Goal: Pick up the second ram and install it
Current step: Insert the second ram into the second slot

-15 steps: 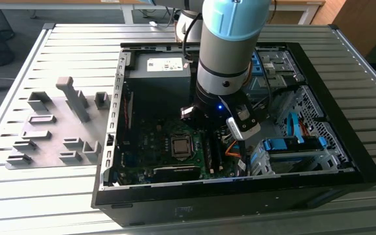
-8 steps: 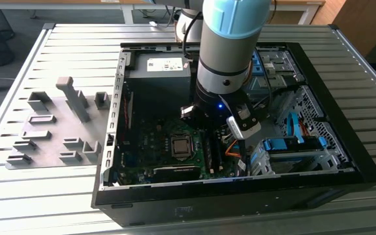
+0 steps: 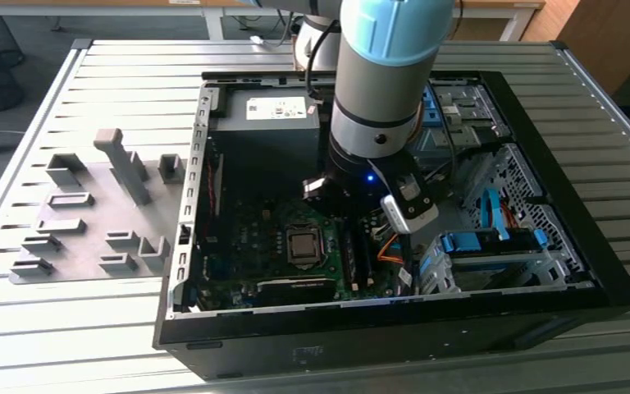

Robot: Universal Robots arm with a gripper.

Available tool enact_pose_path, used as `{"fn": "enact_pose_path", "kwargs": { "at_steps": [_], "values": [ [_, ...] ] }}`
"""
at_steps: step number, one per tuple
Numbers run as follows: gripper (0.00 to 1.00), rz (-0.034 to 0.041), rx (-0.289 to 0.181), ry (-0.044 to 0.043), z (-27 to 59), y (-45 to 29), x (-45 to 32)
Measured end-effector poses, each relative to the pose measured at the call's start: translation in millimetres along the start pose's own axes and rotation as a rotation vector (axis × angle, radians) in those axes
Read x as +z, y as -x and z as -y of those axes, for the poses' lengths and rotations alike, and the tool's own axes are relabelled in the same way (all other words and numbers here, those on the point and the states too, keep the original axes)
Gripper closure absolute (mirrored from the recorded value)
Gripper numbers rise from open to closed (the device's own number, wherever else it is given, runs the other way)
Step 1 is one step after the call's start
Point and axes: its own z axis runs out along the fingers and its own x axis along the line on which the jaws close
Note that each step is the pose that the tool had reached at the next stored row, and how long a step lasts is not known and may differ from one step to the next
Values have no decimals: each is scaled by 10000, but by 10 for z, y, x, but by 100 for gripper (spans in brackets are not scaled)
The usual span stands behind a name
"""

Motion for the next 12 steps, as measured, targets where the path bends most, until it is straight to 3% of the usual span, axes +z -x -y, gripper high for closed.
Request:
{"fn": "enact_pose_path", "kwargs": {
  "at_steps": [12],
  "values": [
    [86,-1,-5,-12,0,14,8]
  ]
}}
